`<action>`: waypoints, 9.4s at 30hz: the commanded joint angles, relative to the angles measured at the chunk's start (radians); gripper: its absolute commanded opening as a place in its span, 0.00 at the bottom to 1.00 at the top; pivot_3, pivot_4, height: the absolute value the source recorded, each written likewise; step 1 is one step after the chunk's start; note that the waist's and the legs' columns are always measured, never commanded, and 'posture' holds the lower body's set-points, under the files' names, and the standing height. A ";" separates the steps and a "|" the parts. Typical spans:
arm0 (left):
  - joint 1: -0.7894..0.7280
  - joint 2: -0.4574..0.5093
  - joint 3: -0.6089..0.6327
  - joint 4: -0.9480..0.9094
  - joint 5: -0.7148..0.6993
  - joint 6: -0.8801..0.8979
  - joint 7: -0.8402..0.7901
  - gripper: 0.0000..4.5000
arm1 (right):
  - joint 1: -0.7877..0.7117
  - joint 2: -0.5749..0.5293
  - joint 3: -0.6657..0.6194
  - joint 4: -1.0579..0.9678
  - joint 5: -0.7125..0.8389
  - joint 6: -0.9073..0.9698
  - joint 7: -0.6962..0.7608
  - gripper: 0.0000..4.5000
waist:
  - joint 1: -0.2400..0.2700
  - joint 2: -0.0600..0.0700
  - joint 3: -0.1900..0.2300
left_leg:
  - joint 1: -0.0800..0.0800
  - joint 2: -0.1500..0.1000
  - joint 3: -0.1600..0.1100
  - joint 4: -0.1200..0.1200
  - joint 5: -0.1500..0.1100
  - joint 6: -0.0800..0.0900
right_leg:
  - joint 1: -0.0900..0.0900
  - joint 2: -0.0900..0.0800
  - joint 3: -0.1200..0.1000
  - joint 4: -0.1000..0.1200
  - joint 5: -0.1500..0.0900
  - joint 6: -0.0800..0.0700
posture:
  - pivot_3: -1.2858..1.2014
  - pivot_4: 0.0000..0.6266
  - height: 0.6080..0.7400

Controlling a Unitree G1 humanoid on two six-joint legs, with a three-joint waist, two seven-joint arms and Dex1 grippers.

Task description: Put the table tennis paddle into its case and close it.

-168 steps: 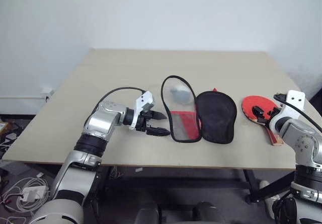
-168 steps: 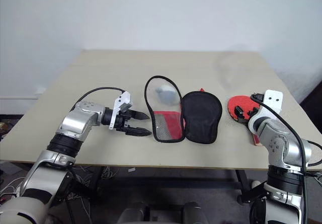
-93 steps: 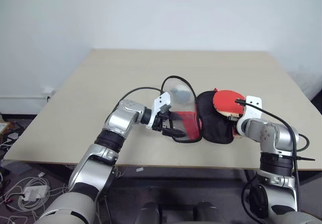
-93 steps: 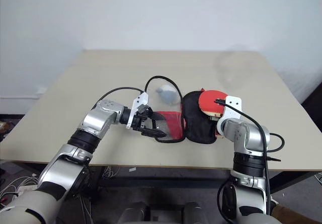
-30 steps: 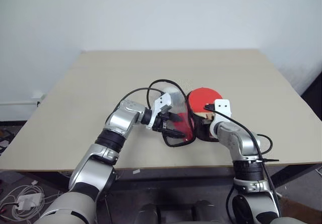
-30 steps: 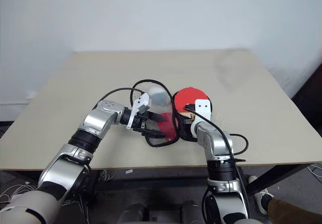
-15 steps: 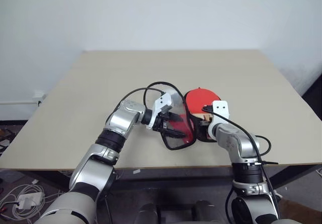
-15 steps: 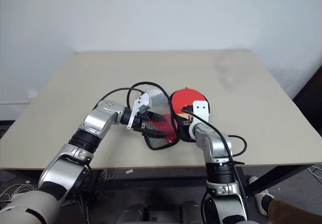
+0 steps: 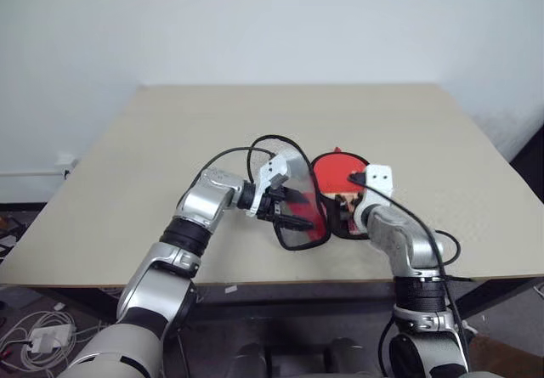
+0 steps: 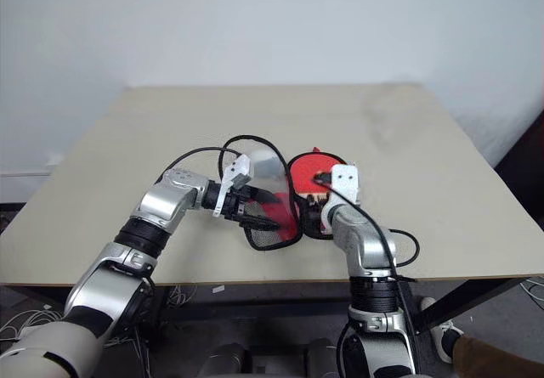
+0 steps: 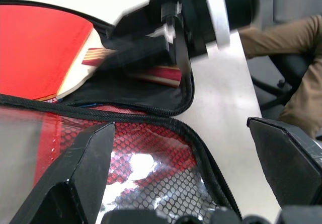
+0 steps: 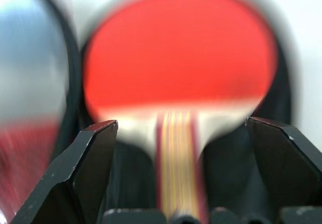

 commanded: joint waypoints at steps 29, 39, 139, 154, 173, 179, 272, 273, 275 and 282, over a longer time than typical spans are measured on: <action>-0.110 0.407 0.116 0.354 0.120 -0.167 0.037 1.00 | -0.050 -0.064 -0.111 0.054 0.121 -0.315 0.020 0.99 | -0.014 0.001 0.001 | 0.001 0.000 0.000 -0.004 0.000 0.000 | -0.001 0.000 0.000 0.000 0.002 -0.003 | 0.52 0.00 1.00; -0.109 0.186 0.083 0.425 0.175 -0.277 0.076 1.00 | -0.059 -0.074 -0.113 0.039 0.131 -0.360 0.014 0.99 | 0.002 0.000 0.000 | 0.000 0.000 0.000 -0.002 0.001 0.000 | -0.001 0.000 -0.001 0.000 0.002 -0.003 | 0.52 0.00 1.00; -0.144 -0.227 0.532 0.231 -0.371 1.104 0.718 0.00 | 0.055 -0.038 -0.125 -0.002 0.196 -0.508 -0.113 1.00 | -0.004 0.002 0.000 | 0.001 -0.002 -0.002 -0.006 0.003 -0.004 | -0.001 0.000 0.000 0.000 0.002 -0.003 | 0.52 0.00 1.00; -0.012 0.115 -0.213 0.009 -1.362 1.154 0.854 0.00 | 0.024 -0.044 -0.099 0.025 0.195 -0.499 -0.101 1.00 | 0.000 0.002 0.000 | 0.001 -0.002 -0.004 -0.005 0.003 -0.004 | 0.000 -0.001 -0.001 0.000 0.003 -0.004 | 0.52 0.00 1.00; 0.067 0.166 -0.154 -0.057 -1.577 1.154 1.186 0.00 | 0.034 -0.050 -0.099 0.025 0.187 -0.464 -0.110 1.00 | 0.002 0.002 0.000 | 0.001 -0.002 -0.003 -0.005 0.003 -0.004 | -0.001 -0.001 -0.001 0.000 0.000 -0.001 | 0.52 0.00 1.00; 0.072 0.157 -0.090 0.059 -1.619 1.154 1.239 0.00 | 0.024 -0.058 -0.096 0.043 0.183 -0.464 -0.104 1.00 | 0.001 0.002 0.000 | 0.001 -0.002 -0.003 -0.005 0.003 -0.004 | -0.001 -0.001 -0.001 0.000 0.000 0.000 | 0.52 0.00 1.00; 0.237 -0.017 -0.333 -0.342 -0.028 0.276 0.384 0.99 | -0.542 -0.291 0.252 0.643 0.242 -0.070 0.642 1.00 | 0.000 0.002 -0.001 | 0.007 -0.002 -0.002 -0.006 0.005 -0.007 | 0.004 0.000 0.000 -0.002 0.000 0.000 | 0.52 0.00 1.00; 0.240 -0.018 -0.333 -0.346 -0.027 0.278 0.382 0.99 | -0.557 -0.281 0.265 0.694 0.225 -0.095 0.661 1.00 | 0.000 0.002 -0.001 | 0.008 -0.002 -0.002 -0.006 0.005 -0.006 | 0.005 0.000 0.000 -0.002 0.000 0.000 | 0.52 0.00 1.00; 0.249 -0.022 -0.335 -0.357 -0.025 0.286 0.383 0.99 | -0.585 -0.250 0.295 0.797 0.191 -0.146 0.709 1.00 | 0.001 0.001 -0.001 | 0.013 -0.002 -0.002 -0.007 0.004 -0.006 | 0.011 0.000 -0.001 -0.004 -0.001 0.001 | 0.52 0.00 1.00; 0.274 -0.027 -0.321 -0.385 -0.007 0.302 0.389 0.99 | -0.644 -0.166 0.329 1.005 0.112 -0.243 0.818 1.00 | -0.001 0.001 -0.001 | 0.016 -0.001 -0.002 -0.007 0.003 -0.005 | 0.015 0.000 -0.001 -0.004 -0.001 0.001 | 0.52 0.00 1.00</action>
